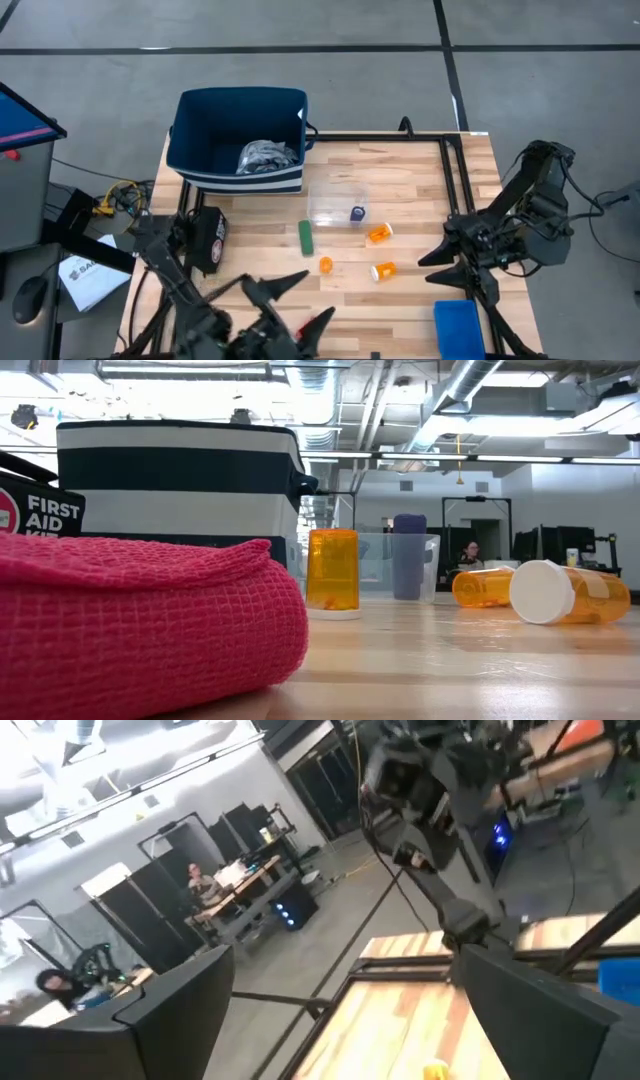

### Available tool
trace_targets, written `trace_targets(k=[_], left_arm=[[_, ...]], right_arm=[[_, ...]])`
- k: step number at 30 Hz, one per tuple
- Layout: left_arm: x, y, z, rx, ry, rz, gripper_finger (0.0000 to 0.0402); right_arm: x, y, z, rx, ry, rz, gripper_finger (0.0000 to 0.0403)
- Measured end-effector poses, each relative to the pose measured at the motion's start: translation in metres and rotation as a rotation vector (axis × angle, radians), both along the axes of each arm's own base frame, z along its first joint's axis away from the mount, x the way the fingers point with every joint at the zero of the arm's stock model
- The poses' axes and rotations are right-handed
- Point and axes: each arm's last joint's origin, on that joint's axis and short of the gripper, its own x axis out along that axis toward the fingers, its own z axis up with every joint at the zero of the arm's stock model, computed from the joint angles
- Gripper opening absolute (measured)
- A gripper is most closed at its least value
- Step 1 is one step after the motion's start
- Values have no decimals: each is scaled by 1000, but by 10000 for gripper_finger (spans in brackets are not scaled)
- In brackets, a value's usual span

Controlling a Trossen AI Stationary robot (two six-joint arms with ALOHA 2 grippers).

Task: Pick & place medical supplies in basket/bin
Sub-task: Put the green bandage into the transparent bin

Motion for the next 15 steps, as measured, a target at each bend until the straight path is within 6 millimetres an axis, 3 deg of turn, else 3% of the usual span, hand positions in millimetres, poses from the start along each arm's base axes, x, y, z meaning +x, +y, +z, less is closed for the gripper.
trace_targets(k=[5, 11, 15], left_arm=[[21, -7, -27, 52, 48, 26, 377], [29, -20, -49, 76, 69, 20, 377], [52, 1, -59, 104, 99, 80, 377]], right_arm=[[-3, 3, 2, 17, -9, 20, 205], [-12, 9, 2, 34, -11, 54, 205], [-16, 11, 4, 40, -34, 40, 205]])
